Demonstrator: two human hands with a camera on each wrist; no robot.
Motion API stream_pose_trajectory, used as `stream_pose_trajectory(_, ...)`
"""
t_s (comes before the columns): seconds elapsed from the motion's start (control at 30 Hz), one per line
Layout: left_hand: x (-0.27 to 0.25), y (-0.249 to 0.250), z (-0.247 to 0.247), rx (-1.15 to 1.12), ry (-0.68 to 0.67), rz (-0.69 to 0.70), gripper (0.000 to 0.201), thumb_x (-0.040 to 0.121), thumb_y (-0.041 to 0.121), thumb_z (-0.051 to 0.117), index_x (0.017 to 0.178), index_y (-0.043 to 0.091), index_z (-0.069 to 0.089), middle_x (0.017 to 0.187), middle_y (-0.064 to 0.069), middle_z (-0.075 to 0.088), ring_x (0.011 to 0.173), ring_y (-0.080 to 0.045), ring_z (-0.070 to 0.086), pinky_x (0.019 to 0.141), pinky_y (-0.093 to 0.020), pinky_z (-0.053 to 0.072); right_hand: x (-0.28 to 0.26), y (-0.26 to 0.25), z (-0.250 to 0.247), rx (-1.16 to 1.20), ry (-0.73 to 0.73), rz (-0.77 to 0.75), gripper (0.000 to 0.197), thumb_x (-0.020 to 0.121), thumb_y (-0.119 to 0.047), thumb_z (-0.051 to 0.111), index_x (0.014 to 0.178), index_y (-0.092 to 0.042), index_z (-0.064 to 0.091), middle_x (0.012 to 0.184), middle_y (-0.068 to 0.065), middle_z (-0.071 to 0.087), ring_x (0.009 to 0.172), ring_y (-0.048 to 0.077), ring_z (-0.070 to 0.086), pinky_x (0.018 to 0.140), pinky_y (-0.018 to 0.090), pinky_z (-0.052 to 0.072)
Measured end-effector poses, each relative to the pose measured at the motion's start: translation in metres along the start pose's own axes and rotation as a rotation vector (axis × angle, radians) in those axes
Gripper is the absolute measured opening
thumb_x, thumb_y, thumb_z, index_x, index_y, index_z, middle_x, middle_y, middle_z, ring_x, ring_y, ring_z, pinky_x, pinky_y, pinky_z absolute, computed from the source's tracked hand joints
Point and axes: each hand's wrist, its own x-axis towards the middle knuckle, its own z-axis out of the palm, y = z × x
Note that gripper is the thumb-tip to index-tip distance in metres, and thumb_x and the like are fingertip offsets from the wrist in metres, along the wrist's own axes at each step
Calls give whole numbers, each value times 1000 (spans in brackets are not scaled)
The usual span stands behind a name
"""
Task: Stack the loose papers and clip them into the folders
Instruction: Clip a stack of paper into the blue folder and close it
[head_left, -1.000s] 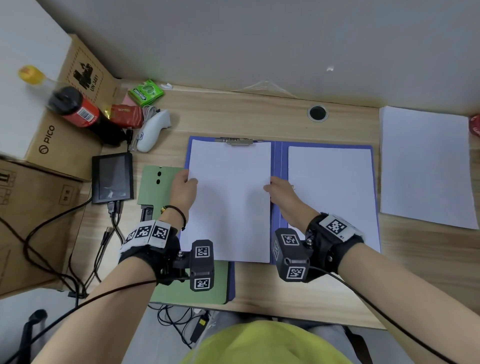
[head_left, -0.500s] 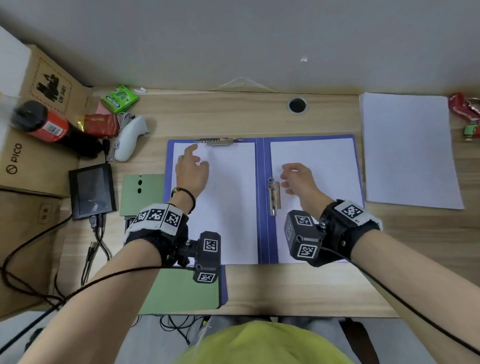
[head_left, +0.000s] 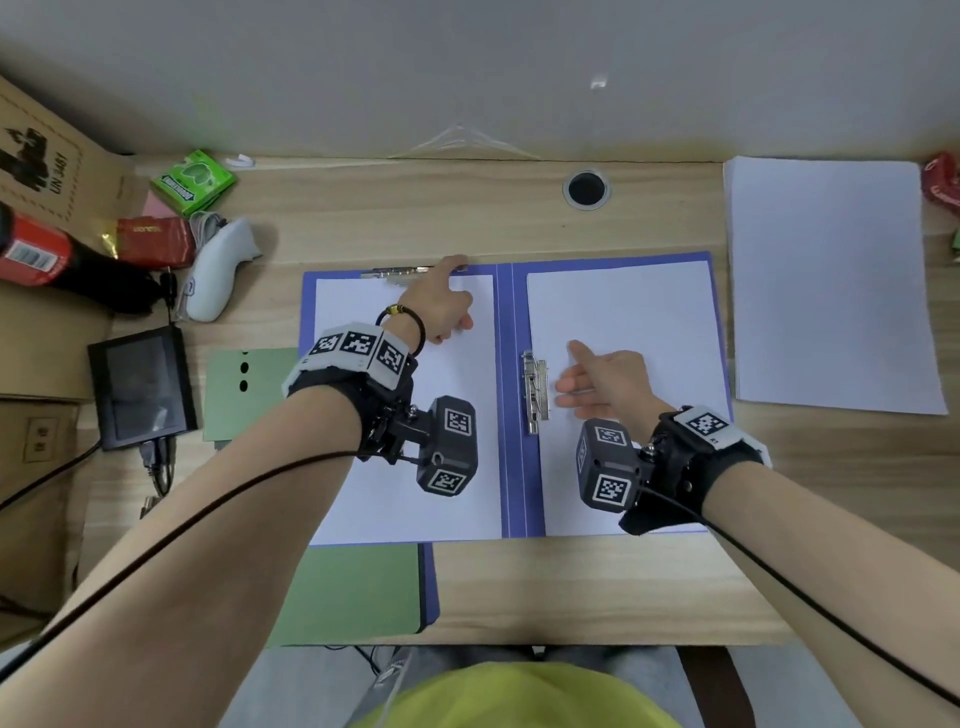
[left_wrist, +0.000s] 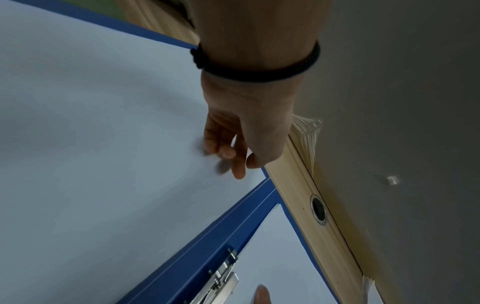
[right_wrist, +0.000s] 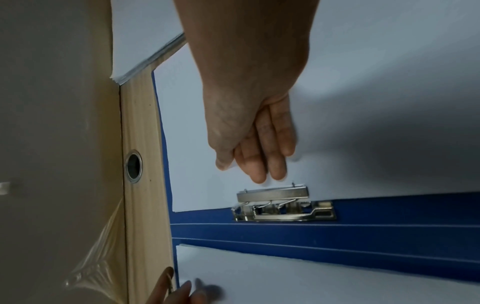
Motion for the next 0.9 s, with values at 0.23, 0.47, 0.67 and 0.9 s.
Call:
stream_pose_trajectory(0.23,-7,3,-13,-192,189,27,24,96,37,43,114,24,52,71,-3,57,50,-16,42,43,-19,35,5,-3,2,42,-9,5,40,87,-43,63,82,-4,70,67,5,74,58,20,72,44,20,48)
stream_pose_trajectory(0.47,-5,-25,-39,-499,477,-47,25,98,18,32,98,17,57,66,2,57,40,-13,51,44,-19,40,4,-1,3,53,4,-8,40,86,-45,63,79,-6,70,68,5,74,60,21,72,48,24,50)
stream_pose_trajectory(0.67,4,-46,-52,-667,498,-214,25,97,19,42,104,22,66,77,5,57,51,-15,53,54,-23,49,2,0,5,39,33,-23,40,87,-46,62,80,-8,71,67,2,74,59,18,72,49,22,51)
stream_pose_trajectory(0.9,14,-63,-58,-663,552,-354,9,87,26,65,95,23,68,77,4,56,49,-12,42,47,-17,44,4,1,5,34,47,-36,39,87,-45,62,80,-8,71,68,3,74,59,16,71,49,21,51)
